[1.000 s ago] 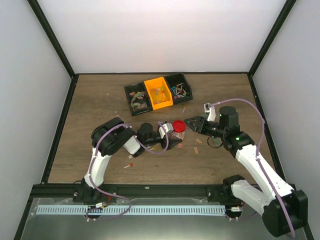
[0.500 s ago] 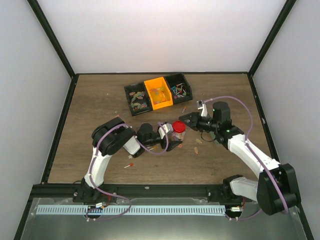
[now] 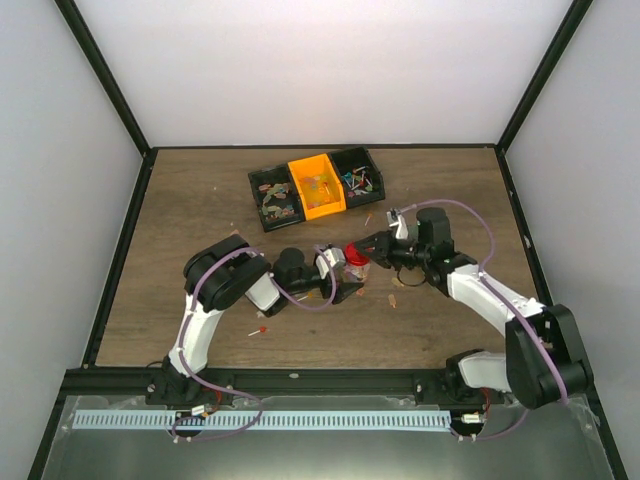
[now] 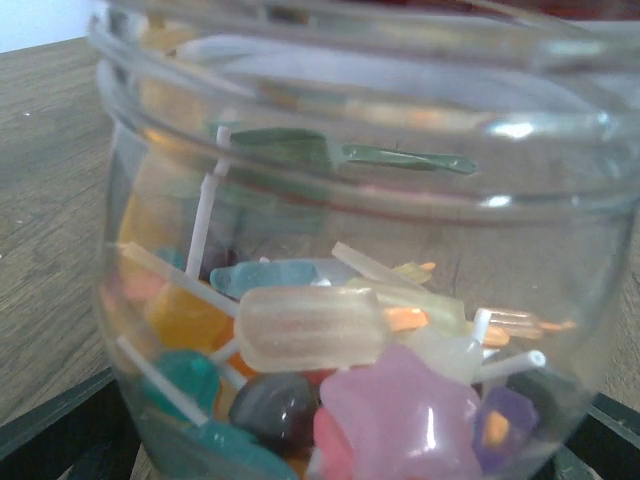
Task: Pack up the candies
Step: Screw the box lid onto the packing bottle.
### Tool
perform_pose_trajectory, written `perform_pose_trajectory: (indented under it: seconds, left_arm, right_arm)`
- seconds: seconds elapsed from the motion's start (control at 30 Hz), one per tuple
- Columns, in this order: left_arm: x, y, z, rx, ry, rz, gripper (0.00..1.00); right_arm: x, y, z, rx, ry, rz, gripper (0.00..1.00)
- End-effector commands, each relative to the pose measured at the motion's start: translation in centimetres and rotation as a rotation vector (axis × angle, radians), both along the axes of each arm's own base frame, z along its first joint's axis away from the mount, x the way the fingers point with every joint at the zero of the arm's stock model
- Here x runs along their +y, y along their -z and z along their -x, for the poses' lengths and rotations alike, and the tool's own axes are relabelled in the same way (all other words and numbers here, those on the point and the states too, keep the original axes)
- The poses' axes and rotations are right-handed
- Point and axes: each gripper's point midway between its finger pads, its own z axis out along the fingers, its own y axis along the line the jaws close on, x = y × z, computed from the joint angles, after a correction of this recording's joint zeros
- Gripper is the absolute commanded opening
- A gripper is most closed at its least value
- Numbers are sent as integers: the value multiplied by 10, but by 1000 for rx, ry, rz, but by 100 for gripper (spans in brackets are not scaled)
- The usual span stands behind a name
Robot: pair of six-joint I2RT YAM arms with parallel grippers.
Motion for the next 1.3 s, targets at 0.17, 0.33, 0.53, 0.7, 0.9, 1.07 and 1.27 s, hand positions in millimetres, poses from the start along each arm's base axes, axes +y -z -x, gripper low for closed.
perform_pose_trajectory:
  seconds: [0.17, 0.33, 0.53, 0.7, 0.9, 1.07, 1.27]
  left_arm:
    - [3, 3, 4, -28, 1, 8, 99]
    - [4, 3, 4, -28, -2, 9, 99]
    - [4, 4, 2, -26, -5, 12, 99]
    - [3, 5, 2, -28, -3, 17, 97]
    - [4, 7, 0, -28, -12, 19, 97]
    - [3, 9, -1, -23, -16, 22, 96]
    - [4, 9, -3, -24, -27, 24, 96]
  right_arm:
    - [4, 11, 6, 41, -26, -3, 21]
    - [7, -19, 3, -21, -34, -29, 21]
    - [4, -34, -7, -77, -6, 0, 21]
    - [4, -11, -7, -26, -2, 14, 21]
    - [-1, 11, -6, 2, 17, 50, 21]
    - [3, -4, -6, -13, -1, 19, 21]
    - [0, -43, -12, -125, 15, 40, 22]
